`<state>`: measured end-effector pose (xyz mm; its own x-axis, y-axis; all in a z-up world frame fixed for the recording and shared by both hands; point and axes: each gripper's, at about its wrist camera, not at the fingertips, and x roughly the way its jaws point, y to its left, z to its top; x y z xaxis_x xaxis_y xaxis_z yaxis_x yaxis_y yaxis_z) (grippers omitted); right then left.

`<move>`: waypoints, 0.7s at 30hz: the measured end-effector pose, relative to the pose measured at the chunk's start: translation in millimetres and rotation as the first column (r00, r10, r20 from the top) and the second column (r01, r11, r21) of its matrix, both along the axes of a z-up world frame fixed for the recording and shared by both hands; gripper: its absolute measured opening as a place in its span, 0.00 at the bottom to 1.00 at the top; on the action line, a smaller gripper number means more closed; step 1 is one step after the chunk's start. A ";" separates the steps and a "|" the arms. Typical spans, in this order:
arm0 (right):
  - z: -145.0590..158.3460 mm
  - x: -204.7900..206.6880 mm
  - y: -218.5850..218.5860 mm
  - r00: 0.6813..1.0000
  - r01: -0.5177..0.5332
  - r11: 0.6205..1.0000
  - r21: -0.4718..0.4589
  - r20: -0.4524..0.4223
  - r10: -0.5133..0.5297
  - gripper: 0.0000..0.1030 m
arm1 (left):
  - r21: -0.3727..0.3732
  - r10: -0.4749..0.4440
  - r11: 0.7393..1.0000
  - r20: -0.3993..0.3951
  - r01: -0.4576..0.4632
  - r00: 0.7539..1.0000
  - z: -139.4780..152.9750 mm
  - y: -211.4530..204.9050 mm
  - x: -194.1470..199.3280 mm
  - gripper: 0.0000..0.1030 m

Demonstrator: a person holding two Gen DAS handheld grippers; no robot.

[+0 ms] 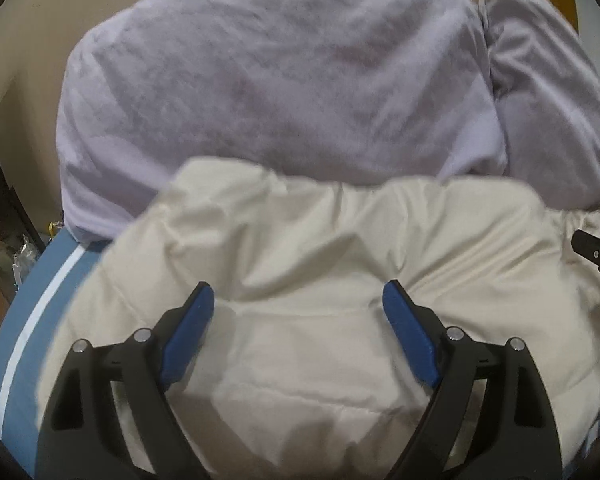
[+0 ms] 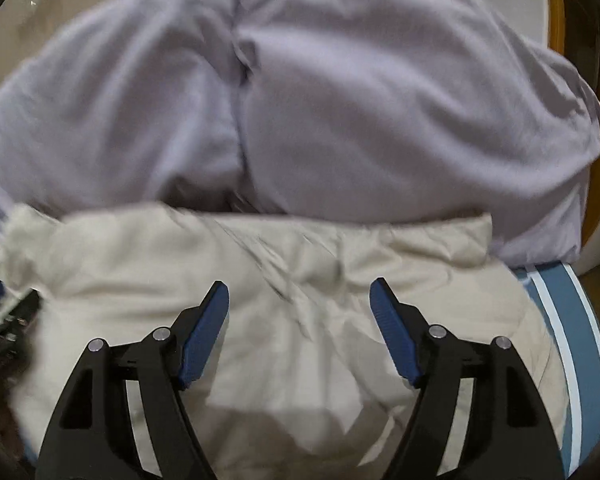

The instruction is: Fold large clothes

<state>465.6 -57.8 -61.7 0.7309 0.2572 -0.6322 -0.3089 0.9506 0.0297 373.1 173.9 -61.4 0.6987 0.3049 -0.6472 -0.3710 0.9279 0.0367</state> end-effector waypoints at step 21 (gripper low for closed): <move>-33.4 14.8 88.5 0.994 -0.095 0.995 -0.014 -0.047 0.094 0.76 | 0.053 0.062 0.997 -0.008 -0.061 0.998 -16.2 36.9 37.9 0.92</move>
<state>480.4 30.8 -95.1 0.6739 0.3131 -0.6692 -0.3956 0.9179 0.0310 411.1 210.8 -77.7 0.6717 0.3807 -0.6355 -0.4266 0.9001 0.0883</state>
